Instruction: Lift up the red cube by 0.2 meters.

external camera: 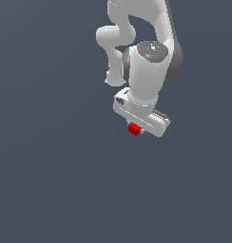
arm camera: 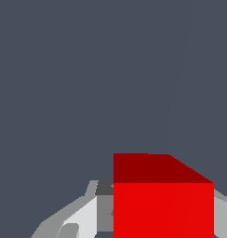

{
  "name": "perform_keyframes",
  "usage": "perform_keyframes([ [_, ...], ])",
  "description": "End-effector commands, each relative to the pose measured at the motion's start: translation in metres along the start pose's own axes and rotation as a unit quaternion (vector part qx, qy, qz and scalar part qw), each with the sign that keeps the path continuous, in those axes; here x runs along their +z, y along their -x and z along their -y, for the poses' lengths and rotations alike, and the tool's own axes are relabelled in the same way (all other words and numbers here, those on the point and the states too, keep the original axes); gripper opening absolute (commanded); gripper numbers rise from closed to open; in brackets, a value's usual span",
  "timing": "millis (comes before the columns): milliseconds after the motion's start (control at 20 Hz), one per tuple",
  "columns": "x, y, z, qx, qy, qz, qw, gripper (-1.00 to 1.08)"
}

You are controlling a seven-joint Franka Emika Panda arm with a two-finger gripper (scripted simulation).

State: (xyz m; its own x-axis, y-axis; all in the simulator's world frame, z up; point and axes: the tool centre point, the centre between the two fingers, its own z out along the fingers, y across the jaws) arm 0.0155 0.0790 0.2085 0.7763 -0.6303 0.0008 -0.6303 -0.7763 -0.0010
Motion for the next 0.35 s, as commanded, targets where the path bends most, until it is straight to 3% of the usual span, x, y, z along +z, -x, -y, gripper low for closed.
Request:
perform_keyframes([
  [0,-0.0121,-0.0001,0.0,0.0,0.0,0.0,1.0,-1.0],
  [300,-0.0217,-0.001,0.0014,0.0,0.001,0.0,1.0,-1.0],
])
